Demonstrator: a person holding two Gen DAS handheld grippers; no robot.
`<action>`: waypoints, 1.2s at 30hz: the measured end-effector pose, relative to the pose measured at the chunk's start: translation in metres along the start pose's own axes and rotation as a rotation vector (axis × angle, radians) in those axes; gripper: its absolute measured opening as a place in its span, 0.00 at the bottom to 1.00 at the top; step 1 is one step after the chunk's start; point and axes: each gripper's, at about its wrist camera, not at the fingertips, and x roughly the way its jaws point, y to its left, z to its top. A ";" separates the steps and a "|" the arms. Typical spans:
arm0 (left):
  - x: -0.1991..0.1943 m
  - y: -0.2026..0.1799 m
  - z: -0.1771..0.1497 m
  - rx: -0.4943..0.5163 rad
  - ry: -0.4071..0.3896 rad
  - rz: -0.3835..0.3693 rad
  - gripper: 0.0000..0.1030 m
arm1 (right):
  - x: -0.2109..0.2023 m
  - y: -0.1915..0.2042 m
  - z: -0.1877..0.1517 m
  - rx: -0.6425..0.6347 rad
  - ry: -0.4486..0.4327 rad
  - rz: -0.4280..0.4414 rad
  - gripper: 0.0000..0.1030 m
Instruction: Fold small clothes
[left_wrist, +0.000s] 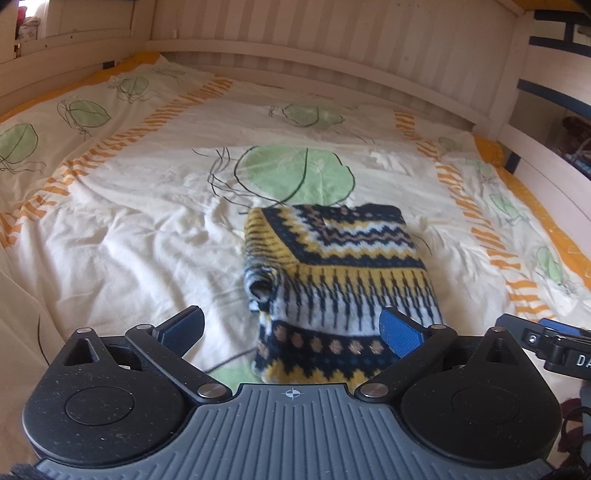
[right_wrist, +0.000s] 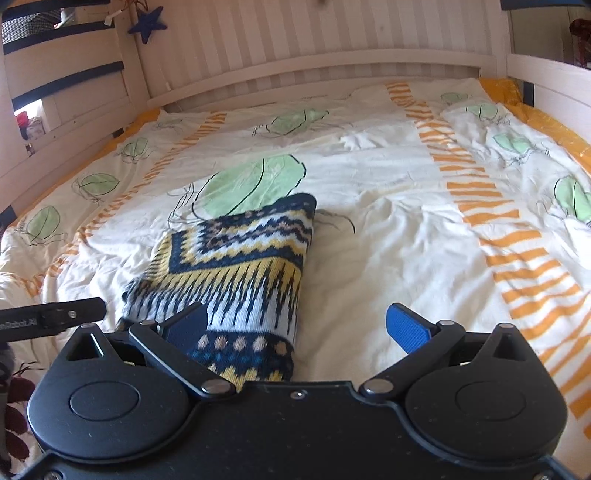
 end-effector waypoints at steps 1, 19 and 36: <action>-0.001 -0.003 -0.001 0.008 0.008 0.005 1.00 | -0.002 0.001 -0.001 -0.004 0.006 0.000 1.00; -0.018 -0.021 -0.006 0.038 0.062 0.189 0.99 | -0.016 0.008 -0.007 -0.048 0.030 -0.079 0.99; -0.017 -0.027 -0.011 0.048 0.129 0.183 0.99 | -0.024 0.015 -0.004 -0.033 0.009 -0.050 0.99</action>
